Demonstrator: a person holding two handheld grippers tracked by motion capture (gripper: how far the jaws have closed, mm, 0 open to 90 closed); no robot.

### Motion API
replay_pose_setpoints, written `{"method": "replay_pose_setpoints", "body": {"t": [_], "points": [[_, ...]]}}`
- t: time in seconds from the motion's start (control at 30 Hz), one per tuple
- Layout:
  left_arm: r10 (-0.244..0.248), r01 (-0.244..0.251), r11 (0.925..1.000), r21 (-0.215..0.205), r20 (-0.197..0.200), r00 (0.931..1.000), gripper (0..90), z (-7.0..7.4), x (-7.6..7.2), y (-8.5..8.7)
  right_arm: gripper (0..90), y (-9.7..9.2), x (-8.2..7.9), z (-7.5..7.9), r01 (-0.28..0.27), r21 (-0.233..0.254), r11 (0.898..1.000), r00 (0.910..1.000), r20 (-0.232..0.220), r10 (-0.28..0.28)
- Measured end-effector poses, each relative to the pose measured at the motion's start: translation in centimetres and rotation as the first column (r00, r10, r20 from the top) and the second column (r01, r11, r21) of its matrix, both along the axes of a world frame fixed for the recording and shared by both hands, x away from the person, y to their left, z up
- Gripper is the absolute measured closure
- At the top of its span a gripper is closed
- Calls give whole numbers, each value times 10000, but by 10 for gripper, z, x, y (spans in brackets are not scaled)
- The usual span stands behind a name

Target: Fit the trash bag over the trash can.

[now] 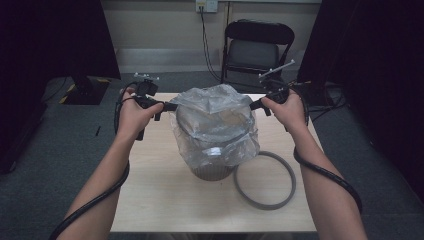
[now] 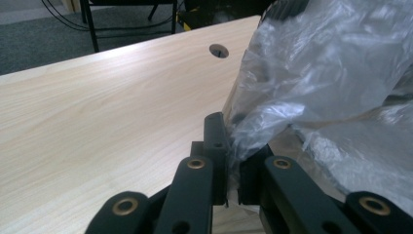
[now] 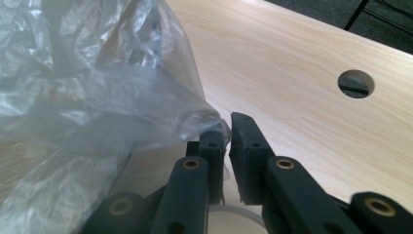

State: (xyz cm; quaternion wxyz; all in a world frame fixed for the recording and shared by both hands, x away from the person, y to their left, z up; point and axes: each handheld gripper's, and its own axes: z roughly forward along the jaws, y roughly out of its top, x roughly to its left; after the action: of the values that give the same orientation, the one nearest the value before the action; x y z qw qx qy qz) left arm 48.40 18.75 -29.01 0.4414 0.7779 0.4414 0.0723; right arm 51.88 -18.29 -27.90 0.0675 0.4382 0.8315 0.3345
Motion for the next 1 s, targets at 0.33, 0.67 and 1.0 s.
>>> {"method": "replay_pose_setpoints", "body": {"t": [0.33,0.67,1.0], "points": [[418,-475,9974,533,1030,9938,575,11,-9,4,660,-3,-9,1,95,157,9998,9995,288,-100],[282,-494,9925,1116,1846,9824,344,38,-30,3,364,-16,-34,29,532,237,9983,9898,1313,-559],[-197,-85,9912,1318,2117,9771,289,53,-40,-3,384,-15,-44,49,383,328,9987,9841,1722,-434]]}}
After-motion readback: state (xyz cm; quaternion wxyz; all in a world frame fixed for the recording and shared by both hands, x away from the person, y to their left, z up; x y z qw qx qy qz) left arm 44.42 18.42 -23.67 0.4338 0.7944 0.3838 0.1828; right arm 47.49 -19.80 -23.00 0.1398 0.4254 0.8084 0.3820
